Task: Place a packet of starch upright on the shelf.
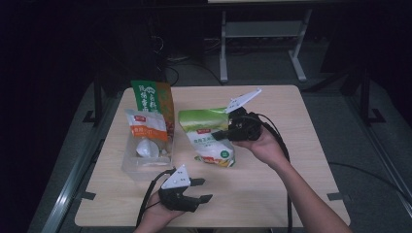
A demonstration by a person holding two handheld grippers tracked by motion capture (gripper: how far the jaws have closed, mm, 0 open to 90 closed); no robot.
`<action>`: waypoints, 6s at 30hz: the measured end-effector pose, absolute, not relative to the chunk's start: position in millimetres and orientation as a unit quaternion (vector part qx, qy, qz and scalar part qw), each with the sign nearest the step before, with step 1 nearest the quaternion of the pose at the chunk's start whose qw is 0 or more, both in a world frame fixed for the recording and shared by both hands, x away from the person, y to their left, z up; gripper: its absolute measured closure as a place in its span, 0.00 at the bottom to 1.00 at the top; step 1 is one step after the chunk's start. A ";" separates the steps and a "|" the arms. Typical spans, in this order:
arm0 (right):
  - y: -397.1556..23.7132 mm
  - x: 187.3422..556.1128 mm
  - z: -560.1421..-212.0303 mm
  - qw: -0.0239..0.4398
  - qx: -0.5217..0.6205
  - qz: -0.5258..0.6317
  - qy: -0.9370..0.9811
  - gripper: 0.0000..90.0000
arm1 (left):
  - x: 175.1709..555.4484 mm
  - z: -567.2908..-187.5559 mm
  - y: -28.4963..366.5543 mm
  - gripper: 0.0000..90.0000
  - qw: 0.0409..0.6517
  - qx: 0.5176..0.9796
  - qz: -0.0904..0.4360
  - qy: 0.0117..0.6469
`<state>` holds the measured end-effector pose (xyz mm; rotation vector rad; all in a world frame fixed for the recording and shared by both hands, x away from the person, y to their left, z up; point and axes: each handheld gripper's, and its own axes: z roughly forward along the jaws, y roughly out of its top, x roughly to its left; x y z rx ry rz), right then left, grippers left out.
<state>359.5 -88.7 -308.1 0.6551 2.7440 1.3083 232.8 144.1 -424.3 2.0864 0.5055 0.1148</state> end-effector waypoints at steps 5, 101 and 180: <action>-78.5 362.0 -303.5 0.015 0.203 0.423 0.883 1.00 | 230.5 -425.8 142.8 0.45 0.476 0.854 0.043 0.206; 102.6 382.2 -343.2 -0.081 0.073 0.397 0.912 0.99 | 226.2 -430.4 148.0 0.39 0.473 0.858 0.039 0.196; -80.4 399.2 -356.6 -0.040 0.253 0.386 0.886 0.41 | 238.8 -430.0 161.9 0.32 0.474 0.848 0.061 0.230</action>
